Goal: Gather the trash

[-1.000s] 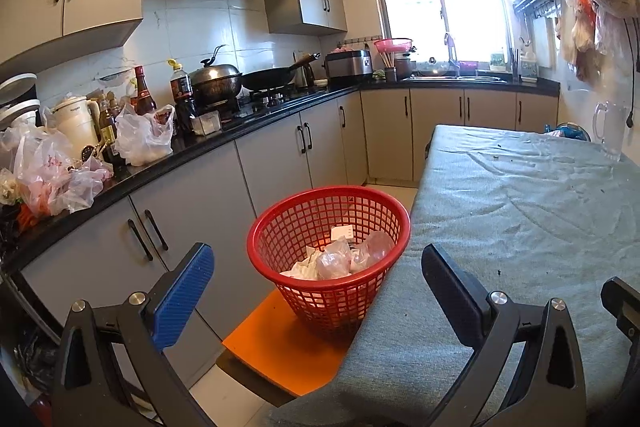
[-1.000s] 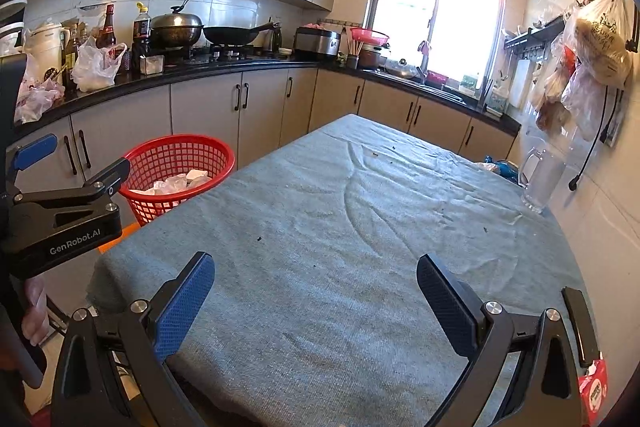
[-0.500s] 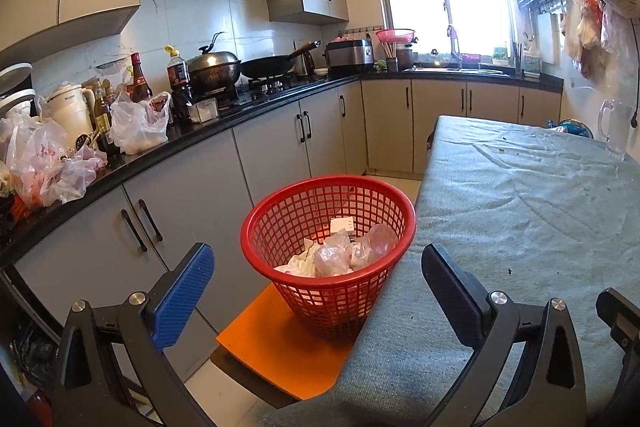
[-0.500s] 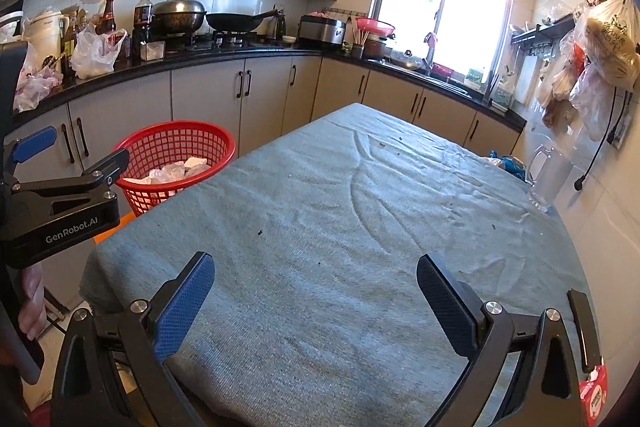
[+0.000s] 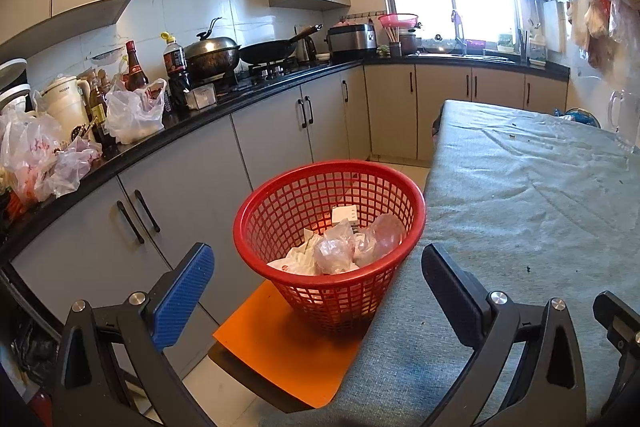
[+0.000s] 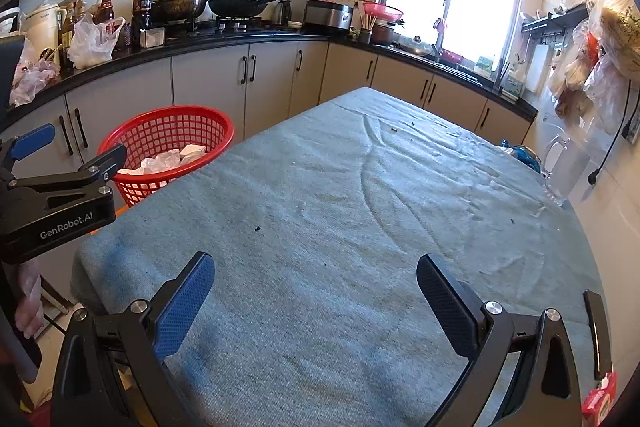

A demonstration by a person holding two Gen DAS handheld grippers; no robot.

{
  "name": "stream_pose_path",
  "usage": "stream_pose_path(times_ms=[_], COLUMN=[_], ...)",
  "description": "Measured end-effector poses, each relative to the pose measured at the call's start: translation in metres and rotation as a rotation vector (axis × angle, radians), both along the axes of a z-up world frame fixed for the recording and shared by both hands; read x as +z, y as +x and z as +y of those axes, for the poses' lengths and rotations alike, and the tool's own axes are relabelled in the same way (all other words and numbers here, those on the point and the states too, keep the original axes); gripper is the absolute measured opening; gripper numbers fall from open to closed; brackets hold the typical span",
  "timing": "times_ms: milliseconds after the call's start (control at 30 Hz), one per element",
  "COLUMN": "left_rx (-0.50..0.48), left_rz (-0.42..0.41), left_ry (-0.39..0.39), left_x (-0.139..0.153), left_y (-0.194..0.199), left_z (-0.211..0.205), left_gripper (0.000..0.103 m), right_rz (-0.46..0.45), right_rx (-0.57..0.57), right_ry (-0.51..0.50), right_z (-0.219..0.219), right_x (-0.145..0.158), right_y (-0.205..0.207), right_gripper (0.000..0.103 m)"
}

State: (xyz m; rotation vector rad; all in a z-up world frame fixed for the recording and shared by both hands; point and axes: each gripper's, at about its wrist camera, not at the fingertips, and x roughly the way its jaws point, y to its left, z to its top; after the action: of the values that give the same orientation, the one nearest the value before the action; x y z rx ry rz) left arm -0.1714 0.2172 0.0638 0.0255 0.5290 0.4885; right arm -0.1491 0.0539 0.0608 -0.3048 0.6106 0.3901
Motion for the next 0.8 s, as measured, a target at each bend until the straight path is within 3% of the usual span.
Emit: stream_pose_path(times_ms=[800], left_rx=[0.004], left_rz=[-0.014], left_ry=[-0.013], left_x=[0.000], left_y=[-0.010], left_z=[0.001], left_gripper=[0.103], right_rz=[-0.015], right_rx=[0.003], right_ry=[-0.006], right_z=[0.005], right_x=[0.003], right_y=[-0.014], right_gripper=[0.103])
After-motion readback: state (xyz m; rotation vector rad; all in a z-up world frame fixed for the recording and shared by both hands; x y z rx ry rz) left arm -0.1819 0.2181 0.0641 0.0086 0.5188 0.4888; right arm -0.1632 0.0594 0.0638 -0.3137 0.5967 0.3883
